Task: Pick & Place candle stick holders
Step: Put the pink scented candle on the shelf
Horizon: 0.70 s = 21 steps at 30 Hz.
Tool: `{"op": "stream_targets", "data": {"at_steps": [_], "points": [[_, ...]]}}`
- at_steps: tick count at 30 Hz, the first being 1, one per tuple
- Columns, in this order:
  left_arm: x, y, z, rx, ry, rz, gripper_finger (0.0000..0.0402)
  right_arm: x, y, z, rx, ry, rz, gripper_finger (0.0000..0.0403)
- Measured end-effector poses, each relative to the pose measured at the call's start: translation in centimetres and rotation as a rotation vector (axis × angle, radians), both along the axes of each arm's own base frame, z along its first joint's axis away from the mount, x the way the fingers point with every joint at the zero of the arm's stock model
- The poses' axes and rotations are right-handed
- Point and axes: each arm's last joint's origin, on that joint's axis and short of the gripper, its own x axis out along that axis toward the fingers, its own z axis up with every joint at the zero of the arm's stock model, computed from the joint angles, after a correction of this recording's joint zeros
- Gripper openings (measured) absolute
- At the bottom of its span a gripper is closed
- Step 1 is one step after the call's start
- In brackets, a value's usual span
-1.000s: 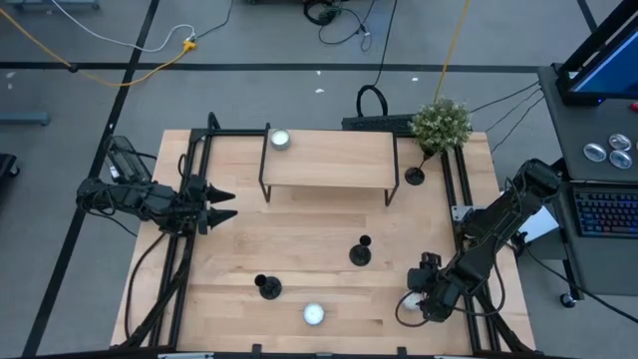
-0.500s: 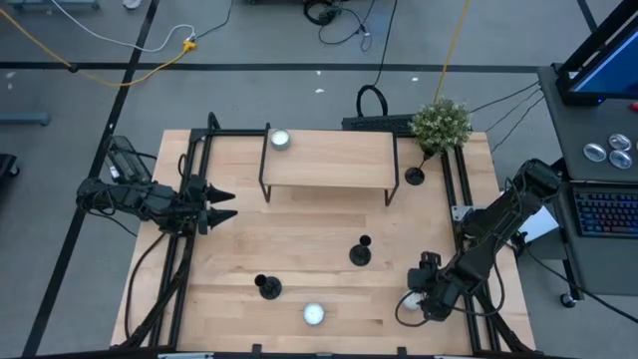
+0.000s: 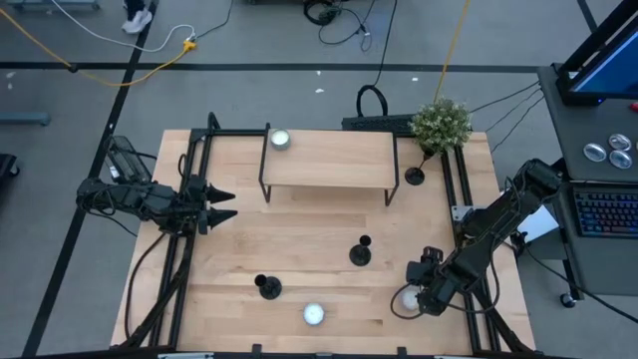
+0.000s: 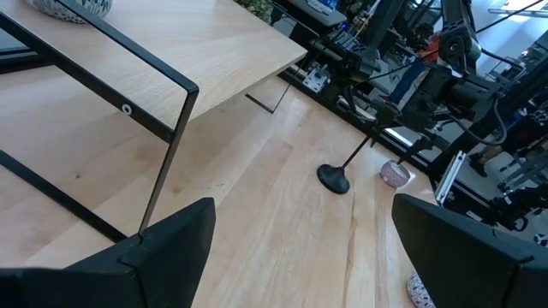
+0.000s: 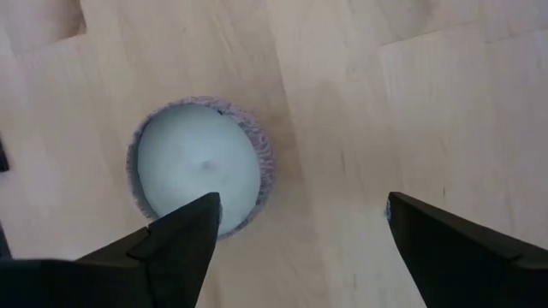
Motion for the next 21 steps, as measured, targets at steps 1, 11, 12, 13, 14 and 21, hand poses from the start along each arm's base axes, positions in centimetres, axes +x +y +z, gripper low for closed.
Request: {"op": "stream_targets", "data": {"at_steps": [1,11,12,13,14,21], "points": [[0.0,0.0,0.0,0.0,0.0,0.0,0.0363,0.0,0.0,0.0,0.0,0.0,0.0,0.032],[0.0,0.0,0.0,0.0,0.0,0.0,0.0363,0.0,0.0,0.0,0.004,0.001,-0.014,0.0252],[0.0,0.0,0.0,0.0,0.0,0.0,0.0363,0.0,0.01,0.0,0.004,0.001,-0.015,0.0246],[0.0,0.0,0.0,0.0,0.0,0.0,0.0363,0.01,0.02,0.01,0.005,0.0,-0.015,0.024],[0.0,0.0,0.0,0.0,0.0,0.0,0.0363,0.05,0.05,0.02,0.009,-0.003,-0.015,0.0234],[0.0,0.0,0.0,0.0,0.0,0.0,0.0363,0.14,0.16,0.06,0.021,-0.014,-0.014,0.0209]]}}
